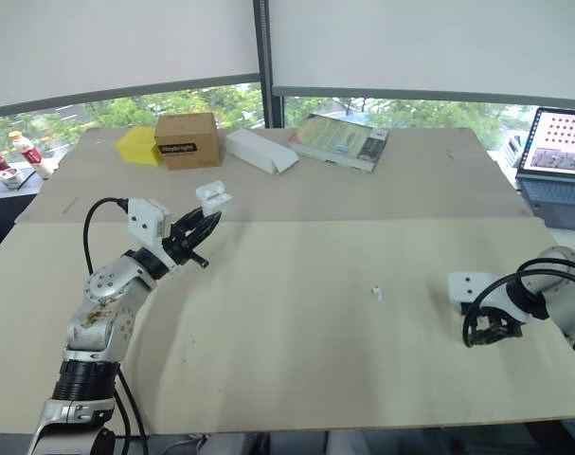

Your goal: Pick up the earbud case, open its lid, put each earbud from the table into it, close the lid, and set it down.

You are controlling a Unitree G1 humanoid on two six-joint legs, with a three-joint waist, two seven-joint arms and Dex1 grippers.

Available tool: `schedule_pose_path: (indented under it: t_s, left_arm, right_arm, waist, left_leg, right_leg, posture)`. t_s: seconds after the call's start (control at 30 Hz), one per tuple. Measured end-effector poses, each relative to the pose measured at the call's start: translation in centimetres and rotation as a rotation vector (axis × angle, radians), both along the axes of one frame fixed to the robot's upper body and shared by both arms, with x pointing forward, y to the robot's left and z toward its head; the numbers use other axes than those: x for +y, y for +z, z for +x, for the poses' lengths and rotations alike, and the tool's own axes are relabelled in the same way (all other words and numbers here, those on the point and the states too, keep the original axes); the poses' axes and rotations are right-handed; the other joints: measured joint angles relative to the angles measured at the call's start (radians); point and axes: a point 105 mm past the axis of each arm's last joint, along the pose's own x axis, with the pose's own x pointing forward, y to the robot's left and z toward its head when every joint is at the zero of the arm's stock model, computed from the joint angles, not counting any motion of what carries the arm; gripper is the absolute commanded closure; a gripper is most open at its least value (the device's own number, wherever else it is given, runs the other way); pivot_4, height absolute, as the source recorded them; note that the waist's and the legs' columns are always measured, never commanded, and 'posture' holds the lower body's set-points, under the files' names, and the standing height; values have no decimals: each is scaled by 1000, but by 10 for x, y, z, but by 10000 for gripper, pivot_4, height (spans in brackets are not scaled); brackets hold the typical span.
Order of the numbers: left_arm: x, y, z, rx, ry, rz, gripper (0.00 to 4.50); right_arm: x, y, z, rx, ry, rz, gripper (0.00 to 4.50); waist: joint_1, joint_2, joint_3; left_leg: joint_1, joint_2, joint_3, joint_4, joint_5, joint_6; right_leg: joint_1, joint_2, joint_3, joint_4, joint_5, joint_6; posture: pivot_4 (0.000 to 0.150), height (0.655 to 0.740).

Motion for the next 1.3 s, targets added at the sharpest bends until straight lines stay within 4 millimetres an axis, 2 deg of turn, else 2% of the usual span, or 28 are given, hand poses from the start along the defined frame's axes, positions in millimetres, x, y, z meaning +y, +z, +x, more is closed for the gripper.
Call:
schedule_pose_path:
  t_s: [0.43,0.63,1.3]
  left_arm:
    - [-1,-2,0,5,1,-9,39983]
    - [-4,-3,0,6,1,-23,39983]
    - [-5,-6,-4,10,12,-34,39983]
  right_arm:
    - [-3,1,3,-10,-38,-22,13980]
    - [-2,2,4,-12,48,-82,13980]
    - [7,2,10,-12,101,-98,13980]
  waist:
    - [-1,0,0]
    - [-1,0,0]
    - [-9,0,0]
  left_leg:
    - [0,0,0,1,0,0]
    - [0,0,0,1,0,-1]
    - [3,1,0,0,0,0]
  right_leg:
    - [0,0,0,0,0,0]
    - [0,0,0,0,0,0]
    - [3,1,0,0,0,0]
  posture:
    - [1500,7400]
    - [1500,7400]
    - [1500,7400]
